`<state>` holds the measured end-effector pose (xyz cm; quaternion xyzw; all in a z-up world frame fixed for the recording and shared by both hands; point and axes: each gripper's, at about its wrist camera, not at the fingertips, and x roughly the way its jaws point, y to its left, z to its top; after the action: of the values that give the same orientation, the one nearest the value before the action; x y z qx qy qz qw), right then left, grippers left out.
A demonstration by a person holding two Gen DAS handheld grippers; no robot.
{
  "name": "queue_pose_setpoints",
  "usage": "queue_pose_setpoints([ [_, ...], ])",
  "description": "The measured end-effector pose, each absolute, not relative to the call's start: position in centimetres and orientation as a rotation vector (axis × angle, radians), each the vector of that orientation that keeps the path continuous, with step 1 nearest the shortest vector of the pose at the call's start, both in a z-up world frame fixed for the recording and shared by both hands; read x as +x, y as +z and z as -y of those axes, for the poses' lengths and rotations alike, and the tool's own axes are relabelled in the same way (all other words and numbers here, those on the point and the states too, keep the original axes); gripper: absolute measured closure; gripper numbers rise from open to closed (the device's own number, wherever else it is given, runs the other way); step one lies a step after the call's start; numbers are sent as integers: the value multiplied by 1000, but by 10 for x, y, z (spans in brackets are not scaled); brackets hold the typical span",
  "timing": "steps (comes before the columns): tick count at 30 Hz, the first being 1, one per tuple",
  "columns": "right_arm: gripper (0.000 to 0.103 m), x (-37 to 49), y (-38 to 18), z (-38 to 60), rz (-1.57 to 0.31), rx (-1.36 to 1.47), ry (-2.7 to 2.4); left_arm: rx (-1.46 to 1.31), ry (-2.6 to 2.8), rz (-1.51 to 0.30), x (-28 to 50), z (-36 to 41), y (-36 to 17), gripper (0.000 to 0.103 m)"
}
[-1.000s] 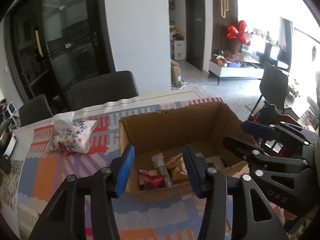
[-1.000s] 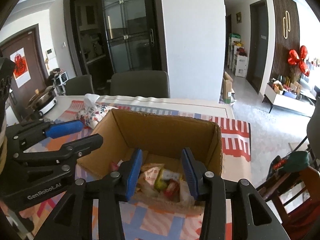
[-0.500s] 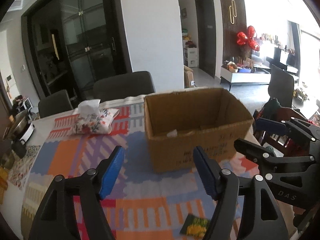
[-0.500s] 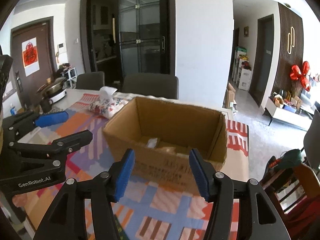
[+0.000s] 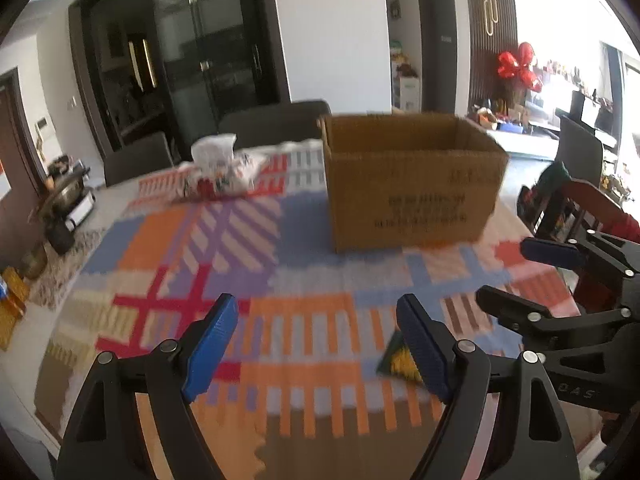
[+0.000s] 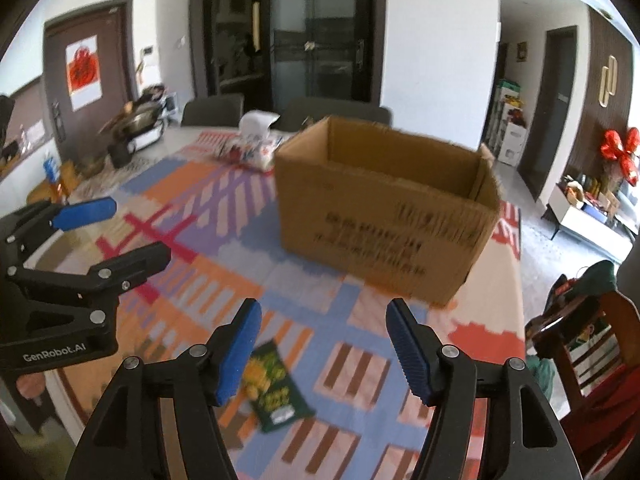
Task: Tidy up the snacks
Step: 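Move the open right tool down to the green cracker bag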
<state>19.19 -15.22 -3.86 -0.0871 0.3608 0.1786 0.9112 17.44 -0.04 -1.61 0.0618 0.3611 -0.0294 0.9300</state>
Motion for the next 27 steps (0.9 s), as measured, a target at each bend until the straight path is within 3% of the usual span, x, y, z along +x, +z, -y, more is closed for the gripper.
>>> queue_pose_setpoints([
  [15, 37, 179, -105, 119, -943, -301, 493, 84, 33, -919, 151, -17, -85, 20],
  [27, 38, 201, -138, 108, -1058, -339, 517, 87, 49, -973, 159, -19, -106, 20],
])
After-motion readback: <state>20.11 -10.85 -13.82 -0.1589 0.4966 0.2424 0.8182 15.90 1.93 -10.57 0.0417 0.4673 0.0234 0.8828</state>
